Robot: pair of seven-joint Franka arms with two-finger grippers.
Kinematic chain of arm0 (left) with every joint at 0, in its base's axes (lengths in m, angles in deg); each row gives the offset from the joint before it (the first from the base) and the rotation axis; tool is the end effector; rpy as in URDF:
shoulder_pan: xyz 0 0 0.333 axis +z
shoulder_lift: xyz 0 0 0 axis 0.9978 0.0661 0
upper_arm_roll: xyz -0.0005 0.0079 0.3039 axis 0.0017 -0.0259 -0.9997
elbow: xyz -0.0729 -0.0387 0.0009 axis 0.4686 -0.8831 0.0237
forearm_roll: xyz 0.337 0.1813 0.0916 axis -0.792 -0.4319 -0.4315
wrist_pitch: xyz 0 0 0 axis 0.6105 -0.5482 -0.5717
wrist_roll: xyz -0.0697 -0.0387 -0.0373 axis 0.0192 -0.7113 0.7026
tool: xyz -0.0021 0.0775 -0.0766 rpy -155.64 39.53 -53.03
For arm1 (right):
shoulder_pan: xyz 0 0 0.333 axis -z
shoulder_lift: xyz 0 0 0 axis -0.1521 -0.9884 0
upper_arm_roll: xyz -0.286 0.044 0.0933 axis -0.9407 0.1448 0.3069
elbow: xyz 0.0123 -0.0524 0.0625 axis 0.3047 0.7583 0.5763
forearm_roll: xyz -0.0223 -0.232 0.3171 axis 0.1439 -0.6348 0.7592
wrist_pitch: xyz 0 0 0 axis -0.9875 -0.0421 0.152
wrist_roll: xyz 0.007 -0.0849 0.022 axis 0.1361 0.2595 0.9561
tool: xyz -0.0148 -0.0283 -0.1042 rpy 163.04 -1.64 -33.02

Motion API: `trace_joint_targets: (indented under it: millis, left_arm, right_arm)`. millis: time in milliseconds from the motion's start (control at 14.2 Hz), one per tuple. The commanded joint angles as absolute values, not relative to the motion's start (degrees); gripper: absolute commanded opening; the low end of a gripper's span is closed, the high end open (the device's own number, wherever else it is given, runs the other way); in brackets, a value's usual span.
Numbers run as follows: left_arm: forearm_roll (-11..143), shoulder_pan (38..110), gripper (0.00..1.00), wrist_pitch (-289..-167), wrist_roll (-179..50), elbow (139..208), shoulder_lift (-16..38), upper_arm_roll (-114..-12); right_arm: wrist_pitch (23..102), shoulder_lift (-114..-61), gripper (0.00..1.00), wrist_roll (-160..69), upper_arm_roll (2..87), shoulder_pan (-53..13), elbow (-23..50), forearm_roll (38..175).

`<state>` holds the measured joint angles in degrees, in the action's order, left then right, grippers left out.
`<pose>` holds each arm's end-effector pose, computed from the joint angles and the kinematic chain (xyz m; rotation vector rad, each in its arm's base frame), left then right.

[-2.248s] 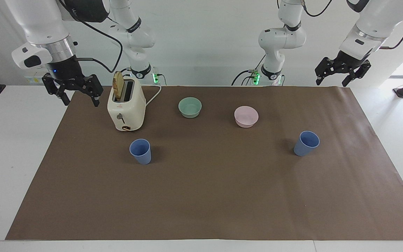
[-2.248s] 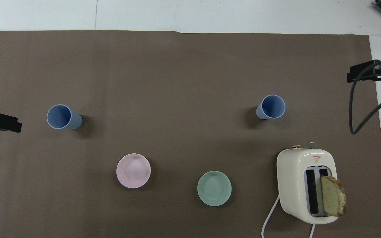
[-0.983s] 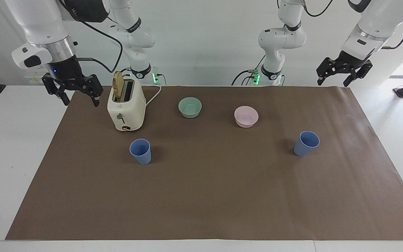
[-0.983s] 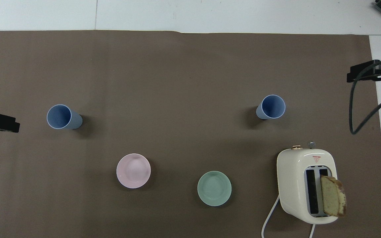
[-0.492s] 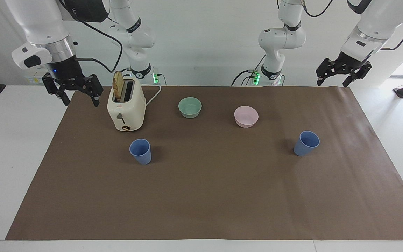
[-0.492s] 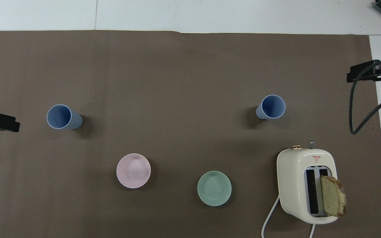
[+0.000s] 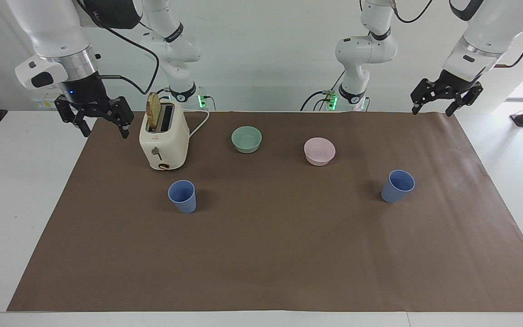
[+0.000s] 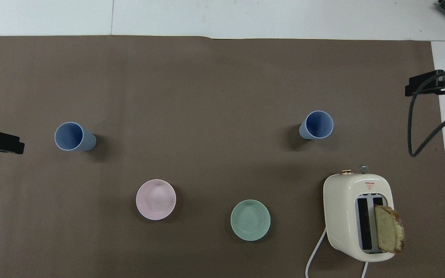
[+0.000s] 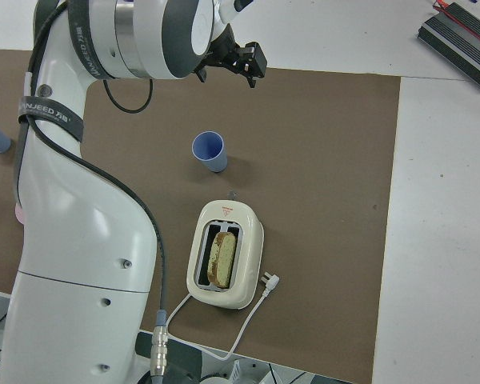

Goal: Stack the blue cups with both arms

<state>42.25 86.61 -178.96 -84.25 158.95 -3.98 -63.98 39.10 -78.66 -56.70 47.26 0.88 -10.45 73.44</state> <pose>0.5251 -0.0170 0.6192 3.1161 -0.1555 -0.0009 0.5957 -0.0072 0.6414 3.1158 -0.0904 0.2175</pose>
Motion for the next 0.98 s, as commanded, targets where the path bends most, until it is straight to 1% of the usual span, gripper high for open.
trace_joint_targets:
  millis: [0,140,281,421,632,773,913]
  left_arm:
    - [42.3,87.3,1.00,-185.2,-83.9,164.5,-4.6,-64.4]
    - [42.3,88.1,1.00,-186.8,-83.7,165.2,-4.3,-64.4]
    - [42.3,88.3,1.00,-188.6,-83.6,166.4,-2.5,-64.4]
    - [42.3,90.2,1.00,-194.4,-82.7,170.5,-1.8,-64.4]
    - [42.3,90.7,1.00,-201.8,-80.3,176.2,0.3,-64.4]
    - [42.3,90.6,1.00,-205.3,-77.6,178.4,1.4,-64.4]
    - [42.3,90.0,1.00,-207.0,-75.7,179.0,4.1,-64.3]
  right_arm:
    - [39.0,-77.5,1.00,-55.5,47.6,1.6,-9.3,74.7]
    - [39.0,-77.5,1.00,-55.5,47.6,1.6,-9.3,74.7]
    - [39.0,-77.5,1.00,-55.5,47.6,1.6,-9.3,74.7]
    - [39.0,-77.5,1.00,-55.5,47.6,1.6,-9.3,74.7]
    - [39.0,-77.5,1.00,-55.5,47.5,1.6,-9.3,74.7]
    - [39.0,-77.5,1.00,-55.5,47.6,1.6,-9.3,74.7]
    - [39.0,-77.5,1.00,-55.5,47.6,1.6,-9.3,74.7]
